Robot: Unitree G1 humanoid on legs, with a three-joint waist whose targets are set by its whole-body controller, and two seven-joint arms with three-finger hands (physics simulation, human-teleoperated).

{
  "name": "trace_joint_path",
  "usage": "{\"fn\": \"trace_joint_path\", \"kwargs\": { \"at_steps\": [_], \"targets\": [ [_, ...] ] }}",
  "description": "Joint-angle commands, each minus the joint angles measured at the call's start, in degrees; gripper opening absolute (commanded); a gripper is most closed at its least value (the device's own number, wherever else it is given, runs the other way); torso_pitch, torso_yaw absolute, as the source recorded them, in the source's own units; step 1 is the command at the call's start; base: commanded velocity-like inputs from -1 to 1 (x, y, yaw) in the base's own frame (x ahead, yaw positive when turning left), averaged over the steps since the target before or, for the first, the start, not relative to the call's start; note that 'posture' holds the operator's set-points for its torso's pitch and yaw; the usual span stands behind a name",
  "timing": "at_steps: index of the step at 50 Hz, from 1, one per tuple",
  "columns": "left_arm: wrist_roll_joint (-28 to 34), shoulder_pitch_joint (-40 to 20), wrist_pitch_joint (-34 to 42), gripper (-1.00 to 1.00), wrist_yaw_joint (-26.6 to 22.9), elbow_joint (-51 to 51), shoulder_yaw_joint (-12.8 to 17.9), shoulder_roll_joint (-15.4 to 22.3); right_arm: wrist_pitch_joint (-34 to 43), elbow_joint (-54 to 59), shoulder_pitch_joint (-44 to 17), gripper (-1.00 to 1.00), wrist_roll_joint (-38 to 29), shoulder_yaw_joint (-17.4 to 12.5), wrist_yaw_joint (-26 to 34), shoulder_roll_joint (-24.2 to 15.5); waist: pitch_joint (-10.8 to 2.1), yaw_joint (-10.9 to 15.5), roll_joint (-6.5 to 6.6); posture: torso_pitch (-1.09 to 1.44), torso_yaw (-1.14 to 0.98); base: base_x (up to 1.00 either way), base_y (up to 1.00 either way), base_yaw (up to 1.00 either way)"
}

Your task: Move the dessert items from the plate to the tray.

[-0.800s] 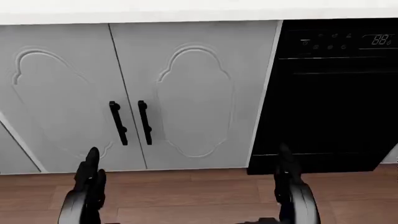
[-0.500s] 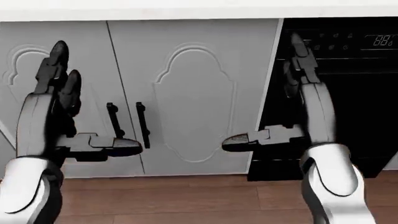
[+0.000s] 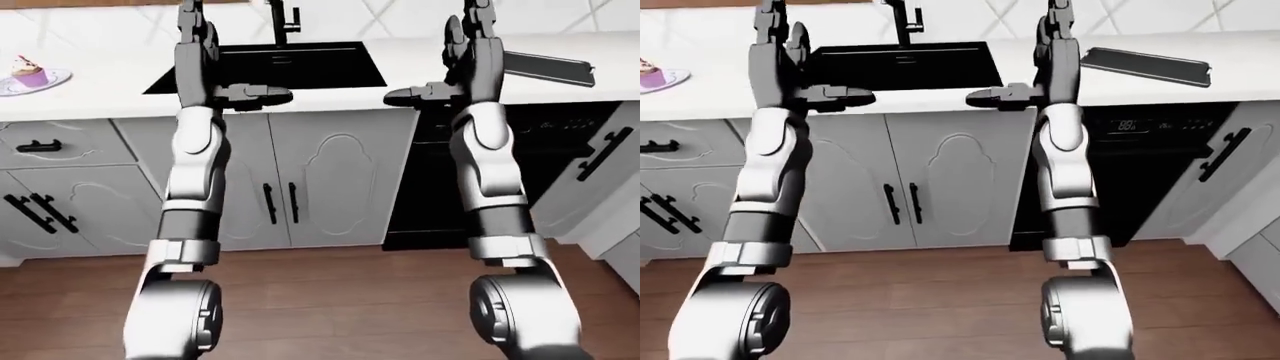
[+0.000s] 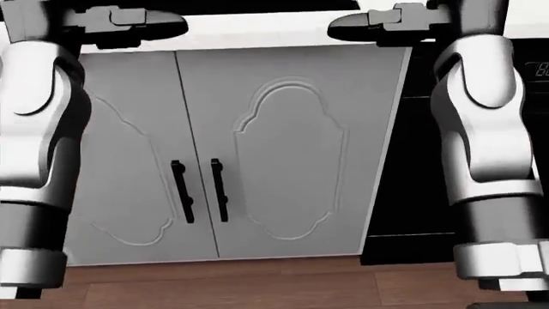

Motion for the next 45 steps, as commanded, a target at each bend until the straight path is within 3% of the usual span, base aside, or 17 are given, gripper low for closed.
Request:
{"fn": "trace_joint_path", "kwargs": {
  "at_steps": [1, 4, 5, 7, 15, 18, 19, 23, 27, 30, 31, 32, 33, 41, 43, 44, 45],
  "targets": [
    [-1.4, -2.4, 1.1, 1.00, 0.4, -4.7, 1.5, 2.0, -0.7, -3.1, -2.2, 1.00, 0.6, 0.4, 0.7, -0.4, -1.33, 0.4, 0.18, 0.00, 0.00, 0.20, 0.45, 0.00],
    [-2.4, -1.5, 4.2, 1.00, 0.6, -8.0, 2.3, 3.5, 2.4, -7.3, -2.5, 1.00, 2.9, -1.0, 0.8, -2.3, -2.79, 0.5, 6.93, 0.00, 0.00, 0.19, 0.45, 0.00],
    [-2.1, -0.5, 6.0, 1.00, 1.0, -9.8, 2.0, 3.6, 2.3, -7.7, -2.2, 1.00, 2.8, -0.7, 0.6, -2.4, -1.55, 0.6, 3.23, 0.00, 0.00, 0.20, 0.45, 0.00],
    [-2.5, 2.8, 12.7, 1.00, 0.4, -20.4, 1.4, 3.8, 4.7, -11.4, -0.7, 1.00, 2.9, -0.2, 0.9, -2.5, -1.23, 1.1, 3.74, 0.00, 0.00, 0.20, 0.45, 0.00],
    [-4.5, 6.3, 20.0, 1.00, 0.1, -31.4, 3.9, 5.1, 9.3, -19.2, 2.5, 1.00, 3.4, 0.0, 1.2, -1.6, -0.11, 1.7, -1.42, 0.00, 0.00, 0.21, 0.45, 0.00],
    [-5.7, 8.3, 22.0, 1.00, 0.0, -36.4, 4.0, 5.0, 10.4, -21.8, 4.7, 1.00, 2.5, 0.8, 1.2, -0.6, -1.08, 1.9, -4.91, 0.00, 0.00, 0.20, 0.46, 0.00],
    [-5.5, 8.1, 21.8, 1.00, 0.3, -36.2, 4.3, 5.4, 11.2, -22.8, 4.7, 1.00, 2.5, 0.6, 1.3, -0.4, -0.69, 1.2, -2.83, 0.00, 0.00, 0.20, 0.45, 0.00],
    [-6.3, 8.2, 25.0, 1.00, 0.6, -37.9, 4.3, 5.8, 11.7, -22.9, 4.8, 1.00, 2.1, 0.4, 1.4, -0.2, -1.92, 1.4, -3.71, 0.00, 0.00, 0.21, 0.45, 0.00],
    [-6.0, 7.9, 25.2, 1.00, 0.5, -37.3, 4.3, 6.0, 12.3, -23.1, 4.9, 1.00, 1.8, 0.4, 1.5, 0.0, -0.76, 0.8, -1.09, 0.00, 0.00, 0.21, 0.45, 0.00],
    [-5.9, 7.7, 25.6, 1.00, 0.7, -36.8, 4.7, 6.3, 12.0, -22.4, 4.1, 1.00, 1.9, -0.3, 1.2, -0.6, -1.81, 0.4, 4.09, 0.00, 0.00, 0.21, 0.45, 0.00],
    [-6.0, 7.6, 25.1, 1.00, 0.7, -36.6, 4.9, 6.4, 12.6, -23.5, 3.8, 1.00, 2.6, -1.0, 0.9, -1.2, -4.03, 0.3, 6.71, 0.00, 0.00, 0.26, 0.45, 0.00],
    [-5.5, 7.3, 23.8, 1.00, 0.7, -34.8, 4.9, 6.6, 12.9, -23.8, 3.3, 1.00, 3.3, -1.7, 0.4, -1.7, -1.70, 0.9, 4.18, 0.00, 0.00, 0.37, 0.51, 0.00],
    [-5.5, 7.2, 23.6, 1.00, 0.7, -34.5, 4.9, 6.6, 12.9, -23.8, 3.3, 1.00, 3.5, -1.6, 0.2, -1.9, -0.06, 1.0, 4.05, 0.00, 0.00, 0.37, 0.51, 0.00],
    [-6.2, 7.3, 21.9, 1.00, 0.6, -33.1, 5.5, 7.1, 11.4, -22.6, 3.1, 1.00, 3.6, -0.9, -0.3, -2.2, 0.54, 1.5, -1.77, 0.00, 0.00, 0.38, 0.58, 0.00],
    [-6.5, 7.3, 21.9, 1.00, 0.9, -33.6, 5.3, 7.1, 11.1, -22.7, 3.2, 1.00, 3.6, -0.9, -0.2, -2.2, -0.49, 1.7, -4.74, 0.00, 0.00, 0.38, 0.69, 0.00],
    [-6.5, 7.4, 21.9, 1.00, 1.0, -33.7, 5.2, 7.2, 11.3, -23.0, 3.2, 1.00, 4.0, -1.1, -0.3, -2.2, 0.41, 2.8, -5.06, 0.00, 0.00, 0.39, 0.00, 1.00],
    [-6.6, 7.4, 22.0, 1.00, 1.0, -33.8, 5.2, 7.2, 11.2, -23.0, 3.2, 1.00, 4.0, -1.1, -0.4, -2.2, -0.28, 2.1, -3.39, 0.00, 0.00, 0.39, 0.00, 1.00]
  ]
}}
